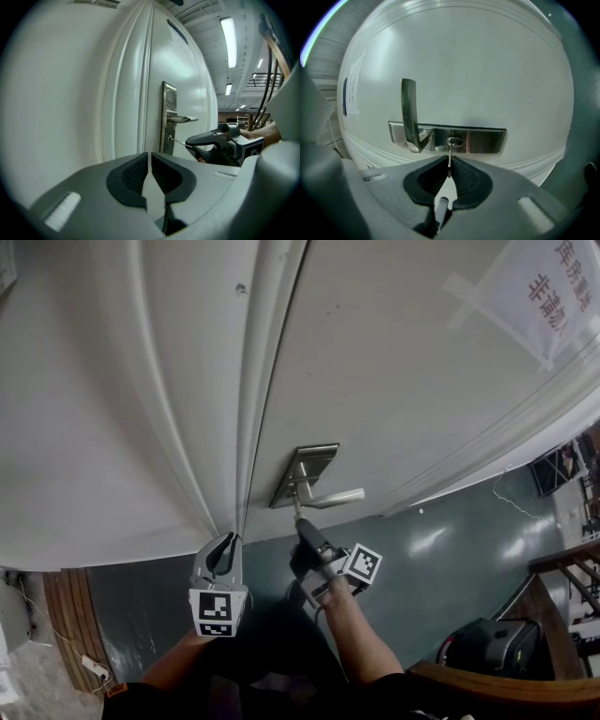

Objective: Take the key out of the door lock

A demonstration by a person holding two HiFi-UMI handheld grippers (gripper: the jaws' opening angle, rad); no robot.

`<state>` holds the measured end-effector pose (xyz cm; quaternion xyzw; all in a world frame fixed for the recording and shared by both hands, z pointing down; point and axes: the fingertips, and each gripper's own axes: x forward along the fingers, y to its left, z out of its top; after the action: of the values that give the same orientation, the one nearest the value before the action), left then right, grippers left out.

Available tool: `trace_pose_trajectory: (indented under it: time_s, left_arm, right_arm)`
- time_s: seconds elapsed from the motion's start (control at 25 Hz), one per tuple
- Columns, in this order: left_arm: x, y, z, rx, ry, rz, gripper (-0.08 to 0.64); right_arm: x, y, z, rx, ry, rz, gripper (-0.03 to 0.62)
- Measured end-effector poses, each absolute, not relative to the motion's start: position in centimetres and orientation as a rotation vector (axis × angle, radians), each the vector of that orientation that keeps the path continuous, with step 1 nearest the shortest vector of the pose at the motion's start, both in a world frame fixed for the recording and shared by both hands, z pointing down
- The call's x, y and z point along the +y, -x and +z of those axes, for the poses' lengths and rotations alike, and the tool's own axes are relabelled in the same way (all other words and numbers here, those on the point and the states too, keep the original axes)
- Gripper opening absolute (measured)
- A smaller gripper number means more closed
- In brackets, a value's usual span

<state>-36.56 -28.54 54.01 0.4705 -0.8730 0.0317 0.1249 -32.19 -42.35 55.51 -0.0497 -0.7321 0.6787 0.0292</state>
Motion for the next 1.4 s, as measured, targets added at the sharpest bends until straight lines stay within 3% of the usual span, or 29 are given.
trace_pose_trajectory:
  time_s: [0.96,1.4]
  left_arm:
    - [-30.4,29.0,51.0,-2.401,-1.673,-0.053,0.018]
    - [-29.7,14.5,49.9,-2.322,-1.797,0.013,0.018]
  right_arm:
    - [-38.3,20.8,50.1,-2.580,-0.091,1.810,0.015]
    - [-36.0,5.4,50.1,-2.775,-0.324,1.269,0.015]
